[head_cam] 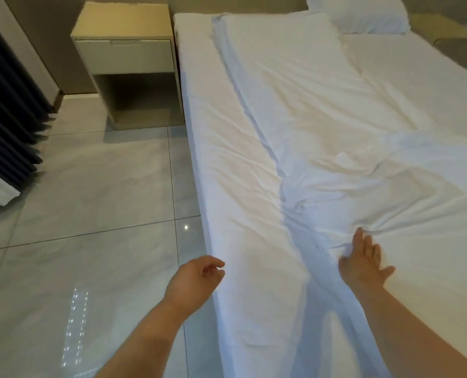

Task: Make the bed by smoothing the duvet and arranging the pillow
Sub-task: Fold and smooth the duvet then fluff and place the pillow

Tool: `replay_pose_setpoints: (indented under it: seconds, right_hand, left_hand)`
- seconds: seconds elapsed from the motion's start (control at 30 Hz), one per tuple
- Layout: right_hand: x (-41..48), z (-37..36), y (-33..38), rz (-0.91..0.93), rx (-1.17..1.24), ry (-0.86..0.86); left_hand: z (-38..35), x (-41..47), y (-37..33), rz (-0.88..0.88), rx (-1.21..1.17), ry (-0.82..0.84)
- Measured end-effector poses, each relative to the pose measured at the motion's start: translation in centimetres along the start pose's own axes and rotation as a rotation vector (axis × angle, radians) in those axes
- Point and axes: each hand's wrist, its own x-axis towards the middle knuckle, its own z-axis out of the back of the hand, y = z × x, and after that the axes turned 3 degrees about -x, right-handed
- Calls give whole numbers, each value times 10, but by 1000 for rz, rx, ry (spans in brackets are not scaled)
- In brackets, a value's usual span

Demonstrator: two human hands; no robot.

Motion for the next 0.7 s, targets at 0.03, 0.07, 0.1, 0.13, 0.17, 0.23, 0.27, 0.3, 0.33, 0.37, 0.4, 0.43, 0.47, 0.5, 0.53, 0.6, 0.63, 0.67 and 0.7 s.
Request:
replay_pose_setpoints:
  seconds: [0.03, 0.07, 0.1, 0.13, 0.17, 0.23, 0.27, 0.3, 0.33, 0.37, 0.4, 0.43, 0.47, 0.5, 0.53, 0.6, 0.63, 0.67, 0.7]
  right_hand:
    - [-3, -2, 6, -23, 12, 7]
    - [-3, -3, 11, -46, 14, 8]
    - [-2, -3, 17, -71, 13, 2]
    - [-1, -2, 23, -91, 19, -11]
    - [1, -2, 29, -106, 45, -36]
    - [2, -1, 42, -120, 123, -103]
    - [1, -1, 49, -124, 165, -131]
    - [0, 0, 57, -120, 210, -160]
    - [1, 1, 65, -110, 251, -194]
    - [4, 3, 74, -96, 281, -237]
    - [8, 6, 84, -75, 304, -289]
    - [15, 11, 96, -43, 327, -342]
    - [25, 17, 111, -12, 364, -384]
    - [37, 26, 127, 9, 427, -406]
    - [51, 35, 144, 20, 504, -407]
    - [77, 51, 177, 2, 622, -359]
    - [89, 58, 191, -20, 668, -326]
    - [100, 65, 204, -43, 724, -290]
    - [109, 73, 217, -63, 784, -252]
  left_hand:
    - [13, 2, 5, -11, 48, 5]
    - [24, 5, 9, -24, 95, 3]
    - [33, 11, 11, -45, 140, 4]
    - [41, 18, 10, -71, 179, 11]
    - [48, 27, 9, -90, 216, 27]
    - [61, 45, 3, -102, 281, 60]
    - [68, 53, -1, -102, 301, 68]
    - [74, 63, -5, -107, 309, 74]
    - [82, 74, -10, -121, 313, 83]
    - [90, 89, -16, -144, 310, 96]
    - [98, 105, -25, -167, 296, 109]
    - [106, 124, -34, -185, 276, 115]
    - [114, 144, -45, -197, 260, 118]
    - [122, 165, -56, -205, 258, 126]
    - [130, 187, -65, -211, 265, 137]
    - [144, 225, -81, -209, 297, 176]
    - [150, 242, -88, -198, 311, 202]
    - [158, 258, -96, -184, 310, 224]
    - [166, 274, -104, -173, 291, 236]
